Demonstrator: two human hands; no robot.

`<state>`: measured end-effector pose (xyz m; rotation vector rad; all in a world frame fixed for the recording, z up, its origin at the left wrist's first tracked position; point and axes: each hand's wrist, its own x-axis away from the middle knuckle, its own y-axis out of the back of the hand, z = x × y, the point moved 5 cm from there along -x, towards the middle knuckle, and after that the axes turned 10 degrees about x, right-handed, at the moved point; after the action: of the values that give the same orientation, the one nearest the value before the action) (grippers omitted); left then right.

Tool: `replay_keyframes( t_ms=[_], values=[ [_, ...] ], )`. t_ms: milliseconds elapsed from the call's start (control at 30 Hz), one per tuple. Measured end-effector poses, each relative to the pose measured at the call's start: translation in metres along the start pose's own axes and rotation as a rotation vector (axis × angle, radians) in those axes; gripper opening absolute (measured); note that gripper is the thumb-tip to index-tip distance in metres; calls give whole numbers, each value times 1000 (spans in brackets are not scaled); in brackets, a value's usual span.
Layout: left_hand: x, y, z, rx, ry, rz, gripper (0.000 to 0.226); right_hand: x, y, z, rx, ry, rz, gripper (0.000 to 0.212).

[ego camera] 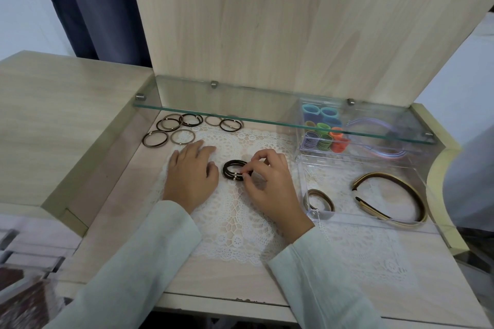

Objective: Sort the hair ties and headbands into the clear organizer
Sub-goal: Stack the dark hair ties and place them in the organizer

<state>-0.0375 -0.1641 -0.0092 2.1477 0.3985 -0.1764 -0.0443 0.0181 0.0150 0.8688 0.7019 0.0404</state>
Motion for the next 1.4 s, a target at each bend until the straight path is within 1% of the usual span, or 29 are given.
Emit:
replay_keyframes(
  t_ms=[100, 267, 533, 700, 833, 900, 967, 1067, 1133, 1200, 1267, 1333, 1400],
  values=[
    [1, 0, 1, 10, 4, 1, 43, 1, -2, 0, -6, -9, 24, 8],
    [1, 0, 0, -6, -4, -4, 43, 0, 1, 3, -21, -30, 17, 16],
    [1, 0, 2, -13, -6, -3, 43, 3, -4, 1, 143, -28, 109, 27],
    [-1, 0, 3, 19, -3, 11, 44, 4, -5, 2, 226, 12, 107, 19],
    [-3, 5, 7, 111, 50, 45, 57, 5, -5, 1, 200, 38, 101, 14],
    [-4, 7, 8, 181, 83, 51, 54, 6, -5, 1, 186, 51, 115, 13],
    [-4, 10, 8, 238, 98, 44, 43, 6, -7, 1, 179, 67, 116, 12],
    [-3, 15, 6, 378, 107, 4, 35, 7, -8, 2, 175, 86, 105, 12],
    [-2, 19, 7, 561, 147, -42, 32, 8, -8, 2, 173, 93, 97, 12],
    [-3, 19, 11, 740, 225, -61, 36, 7, -9, 2, 155, 80, 87, 11],
    [-2, 21, 11, 866, 252, -113, 40, 6, -6, -1, 102, 32, 75, 10],
    [1, 27, 6, 887, 178, -234, 42, 4, -2, -5, 27, -41, 61, 10],
    [7, 38, -3, 780, 2, -345, 35, 3, 2, -6, -24, -84, 49, 10]
  ],
)
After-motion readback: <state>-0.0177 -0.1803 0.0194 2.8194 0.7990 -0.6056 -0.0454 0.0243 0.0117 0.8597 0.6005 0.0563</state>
